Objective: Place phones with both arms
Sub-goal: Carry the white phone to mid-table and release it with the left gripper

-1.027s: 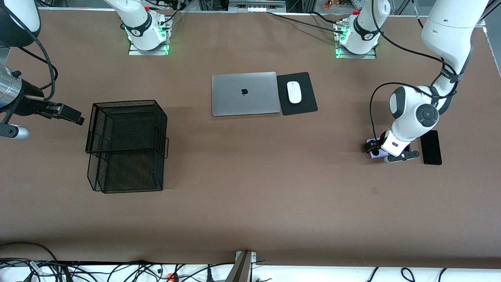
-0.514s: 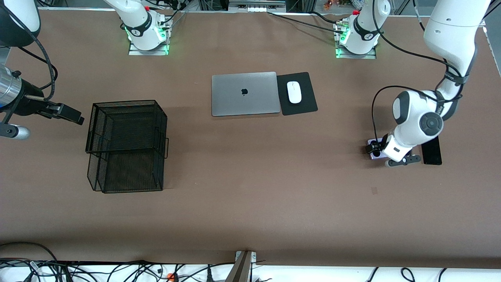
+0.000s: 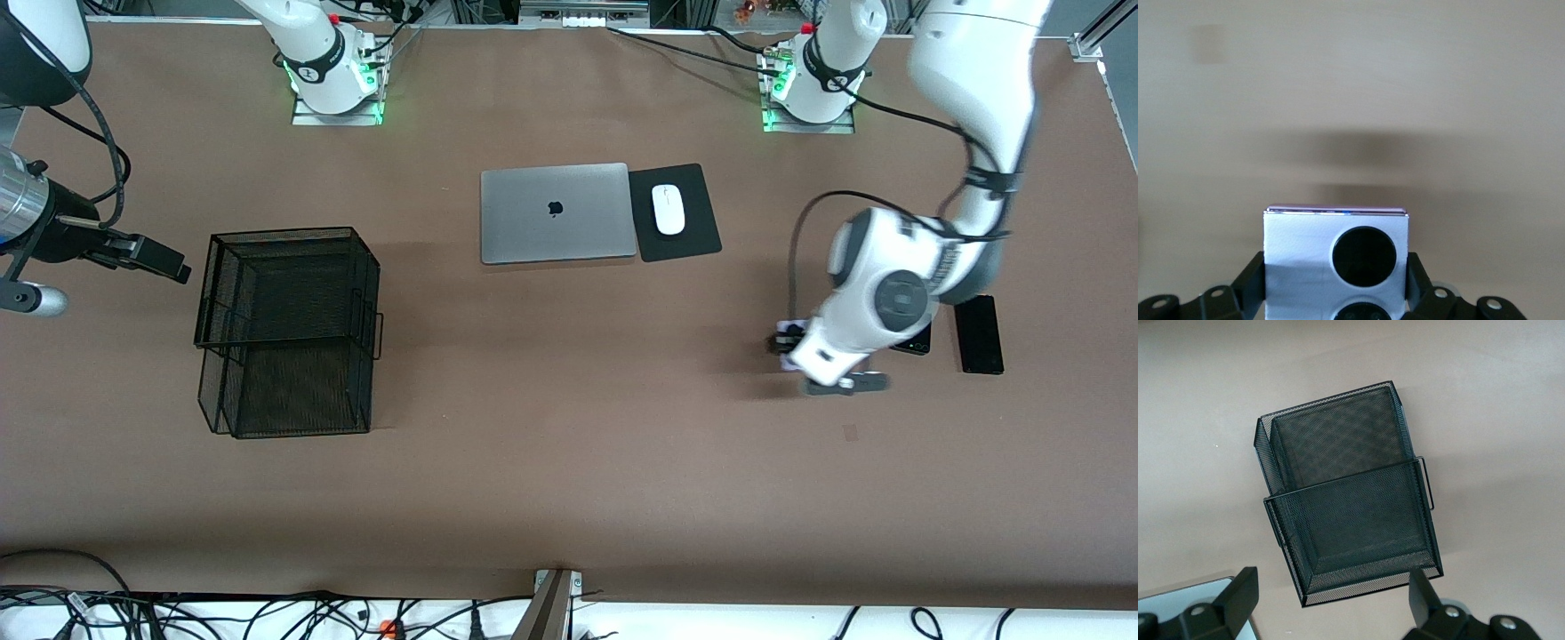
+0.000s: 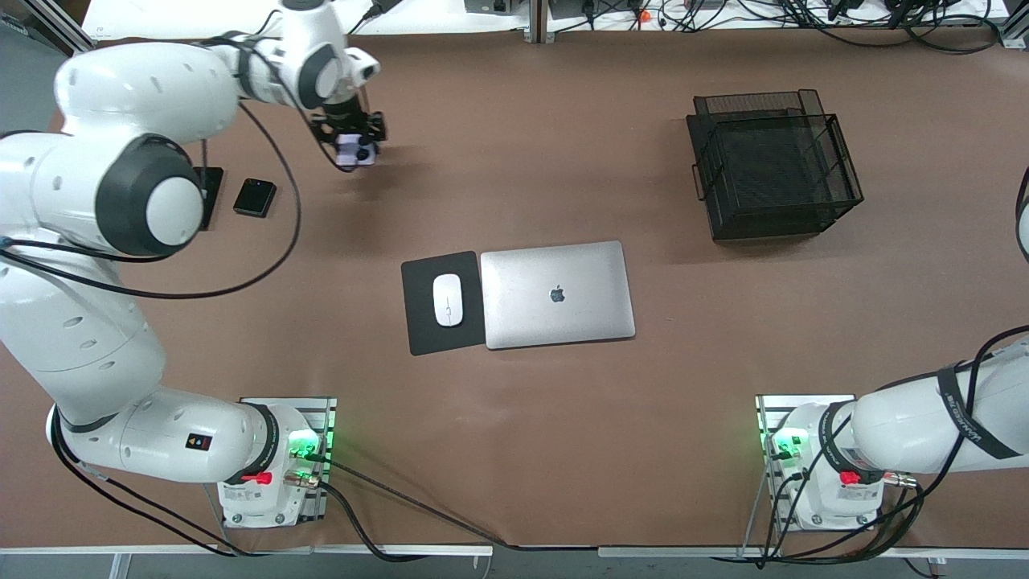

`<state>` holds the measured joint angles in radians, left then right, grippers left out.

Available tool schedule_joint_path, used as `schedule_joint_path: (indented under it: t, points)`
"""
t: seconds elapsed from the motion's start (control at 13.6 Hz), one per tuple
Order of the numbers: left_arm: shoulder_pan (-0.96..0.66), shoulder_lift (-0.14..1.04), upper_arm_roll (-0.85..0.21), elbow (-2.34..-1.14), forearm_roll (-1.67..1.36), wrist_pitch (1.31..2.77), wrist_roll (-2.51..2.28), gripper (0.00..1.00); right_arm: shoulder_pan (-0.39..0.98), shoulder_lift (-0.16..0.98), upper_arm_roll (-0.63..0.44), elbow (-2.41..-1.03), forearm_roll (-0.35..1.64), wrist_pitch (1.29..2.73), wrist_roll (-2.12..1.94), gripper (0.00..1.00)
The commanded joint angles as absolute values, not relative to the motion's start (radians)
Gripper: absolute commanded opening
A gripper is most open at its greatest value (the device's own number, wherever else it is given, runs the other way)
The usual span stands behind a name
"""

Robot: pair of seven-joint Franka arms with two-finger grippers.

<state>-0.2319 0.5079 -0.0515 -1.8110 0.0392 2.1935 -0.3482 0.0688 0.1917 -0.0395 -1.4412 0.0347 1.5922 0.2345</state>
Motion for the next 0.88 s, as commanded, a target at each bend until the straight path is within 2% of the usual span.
schedule_joint_path:
  t: [0.0, 0.29, 0.59, 0.81]
  points:
    - [-0.346, 0.566, -0.035, -1.721, 0.044, 2.169, -0.402, 0.00, 0.066, 0.175, -0.040, -1.448, 0.045, 1.583, 0.239, 1.00]
    - [-0.527, 0.724, -0.035, -1.507, 0.012, 2.169, -0.563, 0.00, 0.066, 0.176, -0.040, -1.448, 0.032, 1.585, 0.239, 1.00]
    - [-0.624, 0.842, -0.035, -1.363, 0.009, 2.183, -0.623, 0.00, 0.071, 0.178, -0.035, -1.447, 0.003, 1.595, 0.252, 1.00]
    - [-0.675, 0.952, -0.035, -1.206, -0.032, 2.186, -0.632, 0.00, 0.068, 0.183, -0.040, -1.447, -0.021, 1.597, 0.252, 1.00]
